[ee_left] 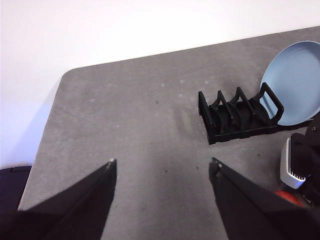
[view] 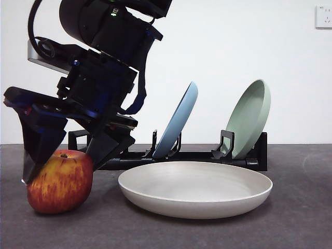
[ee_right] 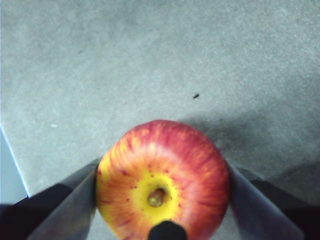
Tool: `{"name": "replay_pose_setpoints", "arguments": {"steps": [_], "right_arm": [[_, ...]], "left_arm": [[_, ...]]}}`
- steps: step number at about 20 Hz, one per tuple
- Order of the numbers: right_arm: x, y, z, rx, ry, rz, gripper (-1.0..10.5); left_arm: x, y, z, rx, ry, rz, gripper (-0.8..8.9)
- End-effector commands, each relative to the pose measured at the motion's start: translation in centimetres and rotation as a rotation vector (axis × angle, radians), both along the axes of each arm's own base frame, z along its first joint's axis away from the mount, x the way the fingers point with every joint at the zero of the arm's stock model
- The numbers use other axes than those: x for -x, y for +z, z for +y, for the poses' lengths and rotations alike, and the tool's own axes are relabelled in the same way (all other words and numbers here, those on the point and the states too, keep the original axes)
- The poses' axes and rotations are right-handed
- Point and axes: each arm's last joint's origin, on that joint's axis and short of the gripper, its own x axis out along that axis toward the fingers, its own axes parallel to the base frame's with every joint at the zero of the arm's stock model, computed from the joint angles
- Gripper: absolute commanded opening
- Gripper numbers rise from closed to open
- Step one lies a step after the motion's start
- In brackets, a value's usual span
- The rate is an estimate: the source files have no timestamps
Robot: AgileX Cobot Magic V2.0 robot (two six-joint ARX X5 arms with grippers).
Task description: Take the yellow plate from the plate rack,put the plate on the table,take the apple from the table,put the apple in the plate
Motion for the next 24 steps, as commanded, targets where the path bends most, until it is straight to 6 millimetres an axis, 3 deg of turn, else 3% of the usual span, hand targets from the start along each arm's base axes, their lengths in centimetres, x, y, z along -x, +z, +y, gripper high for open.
{"name": "replay_pose_setpoints", "arguments": {"steps": [1, 3, 7, 10, 13, 15, 19, 24], "right_arm": [[0.1, -0.1, 0.3, 0.002, 0.009, -0.001, -0.2], [0.1, 1.7, -0.1, -0.024, 0.004, -0.024, -0.2], [0.9, 7.7, -2.4, -0.077, -0.048, -0.146, -0.1], [1.3, 11.7, -5.5, -0.091, -0.077, -0.193, -0.1], [0.8, 14.1, -9.4, -0.066, -0.145, -0.191, -0.2], [0.0, 14.7, -12.0, -0.023, -0.213, -0.164, -0.2], [-2.2, 14.0, -15.9, 0.067, -0.342, -0.088, -0.2], [-2.7, 11.3, -16.9, 0.091, -0.410, -0.029, -0.2]], "left_arm": [[0.1, 0.0, 0.1, 0.015, 0.013, -0.008, 3.14], [0.0, 0.0, 0.1, 0.020, 0.013, -0.012, 3.14], [-0.3, 0.5, -0.3, 0.056, 0.007, -0.049, 3.14], [-0.9, 0.9, -1.0, 0.059, -0.010, -0.071, 3.14], [-1.9, 1.1, -2.0, 0.026, -0.021, -0.062, 3.14], [-2.7, 1.1, -2.9, 0.010, -0.023, -0.049, 3.14], [-4.5, 0.8, -4.8, -0.061, -0.033, -0.001, 3.14], [-6.2, 0.2, -6.6, -0.112, -0.035, 0.049, 3.14]]}}
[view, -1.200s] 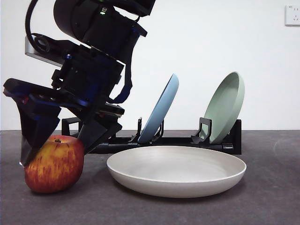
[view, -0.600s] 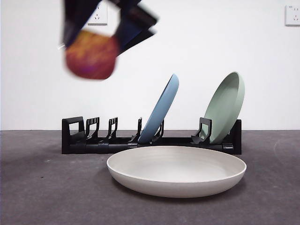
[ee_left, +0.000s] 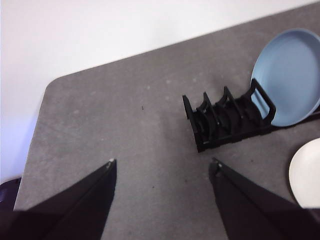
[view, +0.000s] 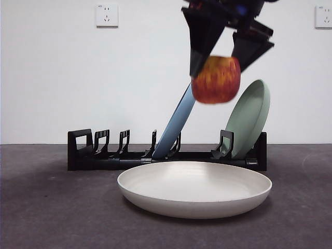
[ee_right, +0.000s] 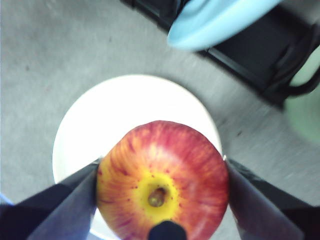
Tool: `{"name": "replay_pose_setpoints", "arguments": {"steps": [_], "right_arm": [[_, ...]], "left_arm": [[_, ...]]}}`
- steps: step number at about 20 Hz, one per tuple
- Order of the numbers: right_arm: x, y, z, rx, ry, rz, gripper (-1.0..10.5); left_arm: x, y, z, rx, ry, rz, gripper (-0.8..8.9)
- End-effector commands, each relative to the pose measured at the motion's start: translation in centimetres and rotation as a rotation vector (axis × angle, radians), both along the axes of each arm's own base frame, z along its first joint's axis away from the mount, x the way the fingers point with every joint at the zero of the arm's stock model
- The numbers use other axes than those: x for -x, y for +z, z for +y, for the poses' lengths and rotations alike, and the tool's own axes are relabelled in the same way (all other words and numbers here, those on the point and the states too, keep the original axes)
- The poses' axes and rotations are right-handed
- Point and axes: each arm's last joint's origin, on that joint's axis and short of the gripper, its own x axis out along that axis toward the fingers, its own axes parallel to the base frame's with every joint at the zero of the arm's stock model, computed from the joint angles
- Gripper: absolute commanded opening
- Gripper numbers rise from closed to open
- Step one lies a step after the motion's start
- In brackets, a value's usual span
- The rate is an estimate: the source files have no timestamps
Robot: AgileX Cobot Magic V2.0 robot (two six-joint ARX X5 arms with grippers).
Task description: Take the yellow plate from the plate rack,put the plate on the table,take the apple from the table,put the apple in the plate
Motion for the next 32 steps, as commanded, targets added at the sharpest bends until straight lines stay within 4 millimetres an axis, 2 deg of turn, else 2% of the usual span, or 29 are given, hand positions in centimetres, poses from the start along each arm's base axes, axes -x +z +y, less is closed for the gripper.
{"name": "replay_pose_setpoints", "arguments": {"steps": [1, 6, 14, 19, 24, 29, 30, 32], "right_arm": [[0.1, -2.2, 0.1, 0.005, -0.020, 0.040, -0.2], [0.3, -6.4, 0.7, -0.058, -0.069, 0.021, -0.2], [-0.6, -10.9, 2.3, -0.025, -0.070, 0.077, -0.2], [-0.7, -12.7, 2.8, 0.017, -0.059, 0.126, -0.1], [-0.6, -13.0, 2.8, 0.033, -0.061, 0.145, 0.3], [-0.5, -13.0, 2.7, 0.041, -0.063, 0.149, 4.6], [-0.5, -12.9, 2.7, 0.039, -0.063, 0.145, 5.1], [-0.5, -12.6, 2.7, 0.032, -0.063, 0.138, 5.1]], "left_arm": [[-0.5, -0.2, -0.5, -0.019, -0.005, 0.009, 3.14], [-0.8, -0.3, -0.9, -0.026, -0.006, 0.016, 3.14], [-0.8, -0.3, -0.9, -0.028, -0.008, 0.016, 3.14], [-0.8, -0.3, -1.0, -0.016, -0.030, 0.028, 3.14], [-0.8, -0.4, -1.0, -0.008, -0.050, 0.039, 3.14], [-0.8, -0.4, -1.0, -0.004, -0.055, 0.041, 3.14], [-0.8, -0.4, -1.1, 0.002, -0.065, 0.046, 3.14], [-0.8, -0.4, -1.2, 0.015, -0.087, 0.055, 3.14]]}}
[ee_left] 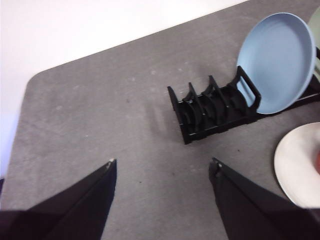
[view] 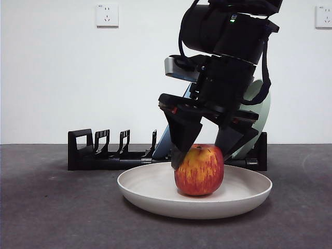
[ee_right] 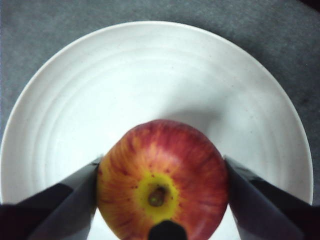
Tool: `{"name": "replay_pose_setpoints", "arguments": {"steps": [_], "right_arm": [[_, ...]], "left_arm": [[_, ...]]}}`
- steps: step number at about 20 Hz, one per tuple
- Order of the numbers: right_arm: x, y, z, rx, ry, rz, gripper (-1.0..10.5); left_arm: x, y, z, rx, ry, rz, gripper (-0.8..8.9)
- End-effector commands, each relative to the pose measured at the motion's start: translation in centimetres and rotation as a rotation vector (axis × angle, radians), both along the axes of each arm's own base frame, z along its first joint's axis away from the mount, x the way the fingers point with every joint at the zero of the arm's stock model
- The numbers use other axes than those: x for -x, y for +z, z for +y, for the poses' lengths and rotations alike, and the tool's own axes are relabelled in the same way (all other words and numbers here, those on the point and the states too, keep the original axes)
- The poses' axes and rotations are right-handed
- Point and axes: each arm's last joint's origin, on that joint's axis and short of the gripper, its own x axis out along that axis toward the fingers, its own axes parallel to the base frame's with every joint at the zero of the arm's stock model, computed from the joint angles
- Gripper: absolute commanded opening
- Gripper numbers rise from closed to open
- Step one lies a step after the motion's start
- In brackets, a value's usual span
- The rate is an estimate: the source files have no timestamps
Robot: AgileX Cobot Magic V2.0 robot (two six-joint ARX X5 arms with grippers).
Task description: Take the yellow plate from the plate rack,put the plate on the table,take the apple from the table,put the apple in the plate
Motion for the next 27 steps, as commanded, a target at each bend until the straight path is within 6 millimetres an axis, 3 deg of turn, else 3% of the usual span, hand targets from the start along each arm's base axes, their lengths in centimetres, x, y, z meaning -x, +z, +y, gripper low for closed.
{"name": "replay_pose_setpoints", "arguments": {"steps": [1, 5, 11, 24, 26, 27], "right_arm": [[0.3, -0.6, -0.1, 0.020, -0.007, 0.028, 5.1], [0.4, 0.5, -0.3, -0.001, -0.007, 0.003, 5.0], [1.3, 3.6, -0.9, -0.065, -0.007, -0.075, 5.0], [6.3, 13.8, -5.1, -0.291, -0.011, -0.362, 4.9], [7.2, 15.0, -5.9, -0.322, -0.011, -0.408, 4.3], [7.7, 15.6, -6.4, -0.331, -0.012, -0.436, 3.7]], "left_arm": [[0.0, 0.0, -0.2, 0.021, -0.030, 0.003, 3.14], [-0.1, 0.1, -0.3, 0.034, -0.045, -0.002, 3.14], [-0.5, 0.5, -1.0, 0.072, -0.138, -0.013, 3.14], [-3.8, 0.5, -5.4, 0.061, -0.422, -0.057, 3.13], [-4.3, 0.4, -6.0, 0.049, -0.444, -0.062, 2.85], [-4.6, 0.3, -6.3, 0.040, -0.450, -0.060, 2.15]]}}
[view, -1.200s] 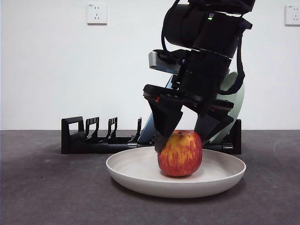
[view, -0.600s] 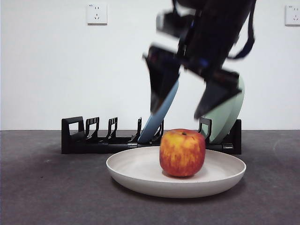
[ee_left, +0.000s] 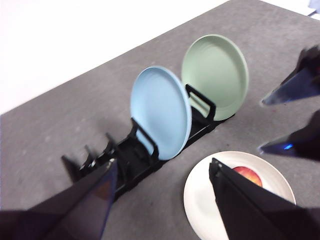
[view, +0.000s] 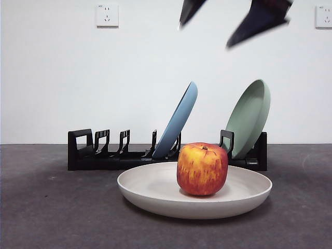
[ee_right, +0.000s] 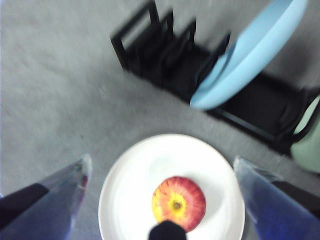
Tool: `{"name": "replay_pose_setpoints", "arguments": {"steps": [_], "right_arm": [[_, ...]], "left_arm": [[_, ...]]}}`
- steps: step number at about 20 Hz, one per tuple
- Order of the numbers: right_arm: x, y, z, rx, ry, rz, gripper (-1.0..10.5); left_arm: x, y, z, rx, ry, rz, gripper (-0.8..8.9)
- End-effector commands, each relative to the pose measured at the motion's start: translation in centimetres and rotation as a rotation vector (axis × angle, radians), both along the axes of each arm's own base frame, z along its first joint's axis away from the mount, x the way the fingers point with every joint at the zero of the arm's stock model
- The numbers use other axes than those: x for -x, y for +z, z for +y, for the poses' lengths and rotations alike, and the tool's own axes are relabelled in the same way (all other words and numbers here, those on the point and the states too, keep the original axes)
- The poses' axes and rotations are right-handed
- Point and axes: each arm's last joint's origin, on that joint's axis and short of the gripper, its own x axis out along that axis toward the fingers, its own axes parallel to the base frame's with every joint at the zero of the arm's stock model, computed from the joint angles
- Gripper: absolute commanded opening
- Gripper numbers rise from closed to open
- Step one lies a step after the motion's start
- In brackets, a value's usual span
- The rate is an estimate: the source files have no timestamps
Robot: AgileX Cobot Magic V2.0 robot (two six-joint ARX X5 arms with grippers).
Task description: Take the yellow plate from the plate rack,put the plate on the table,take the apple from the table,put the apple in the plate
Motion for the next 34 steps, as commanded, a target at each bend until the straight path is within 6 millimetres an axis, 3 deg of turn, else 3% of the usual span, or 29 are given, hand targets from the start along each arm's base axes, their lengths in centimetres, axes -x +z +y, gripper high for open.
{"name": "replay_pose_setpoints", "arguments": {"steps": [1, 3, 4, 7, 9, 12, 16, 20, 34], "right_arm": [[1.1, 1.2, -1.2, -0.020, -0.019, -0.061, 3.0], [2.1, 2.3, -2.3, -0.018, -0.050, -0.112, 0.9], [2.6, 2.6, -2.7, -0.009, -0.060, -0.130, 0.1], [3.6, 3.1, -4.1, 0.011, -0.094, -0.143, -0.2], [4.0, 2.8, -4.6, 0.029, -0.123, -0.145, -0.2], [4.8, 0.9, -5.2, -0.027, -0.137, -0.172, -0.2], [6.3, -3.2, -6.4, -0.072, -0.168, -0.151, -0.2], [7.8, -6.1, -7.4, -0.105, -0.183, -0.148, -0.2], [8.0, -6.3, -7.6, -0.099, -0.183, -0.138, -0.2]], "left_arm": [[-0.6, -0.4, -0.7, -0.053, -0.036, -0.021, 1.28], [-1.1, -0.7, -1.1, -0.074, -0.056, -0.008, -0.12], [-1.2, -0.9, -1.3, -0.085, -0.063, -0.005, -0.09], [-1.5, -1.2, -1.4, -0.102, -0.068, -0.013, -0.09], [-1.4, -2.5, -1.3, -0.102, -0.062, -0.016, -0.09], [-0.7, -5.9, -0.2, -0.066, -0.037, -0.040, -0.09], [1.2, -10.8, 1.9, 0.018, 0.043, -0.068, -0.09], [2.9, -14.1, 3.6, 0.116, 0.072, -0.062, -0.09], [3.4, -14.2, 4.1, 0.139, 0.079, -0.055, -0.03]]}}
